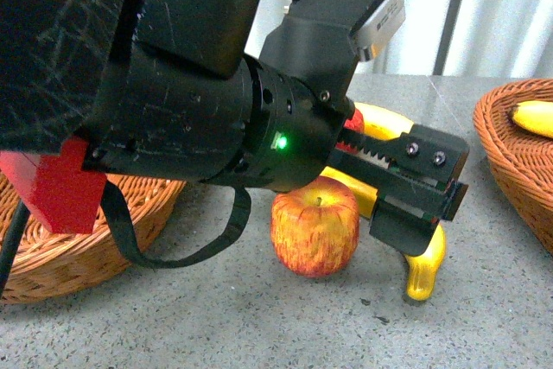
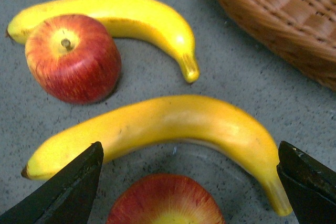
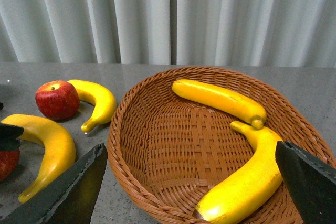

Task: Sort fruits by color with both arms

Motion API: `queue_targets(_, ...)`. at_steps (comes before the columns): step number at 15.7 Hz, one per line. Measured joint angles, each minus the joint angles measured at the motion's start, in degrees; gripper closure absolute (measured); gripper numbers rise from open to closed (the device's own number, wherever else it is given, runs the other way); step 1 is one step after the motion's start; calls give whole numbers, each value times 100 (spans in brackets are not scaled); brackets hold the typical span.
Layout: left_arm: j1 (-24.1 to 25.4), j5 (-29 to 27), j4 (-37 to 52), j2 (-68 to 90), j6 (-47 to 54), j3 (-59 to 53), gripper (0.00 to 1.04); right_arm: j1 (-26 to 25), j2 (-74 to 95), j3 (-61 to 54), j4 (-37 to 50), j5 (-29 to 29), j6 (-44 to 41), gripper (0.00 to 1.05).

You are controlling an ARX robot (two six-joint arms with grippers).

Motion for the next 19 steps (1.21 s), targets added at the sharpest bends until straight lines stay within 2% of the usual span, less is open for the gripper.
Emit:
queue_targets(7, -68, -164, -361, 291, -81, -24, 7, 0, 0, 0, 0, 0, 0, 7)
queue_targets(9, -61, -229, -476, 291, -79, -48, 29, 0, 0, 0, 0, 0, 0, 7)
queue_targets(10, -57, -232, -509, 280, -83, -48, 36, 0, 0, 0, 0, 0, 0, 7)
queue_targets(13, 92, -299, -601, -22, -118, -57, 39, 0, 0, 0, 0, 0, 0, 7)
queue_targets(16, 772, -874, -492, -1086, -573, -44, 40, 0, 0, 0, 0, 0, 0, 7)
queue_targets(19, 1954, -1414, -793, -1246, -1451, -317, 40, 0, 0, 0, 0, 0, 0, 7)
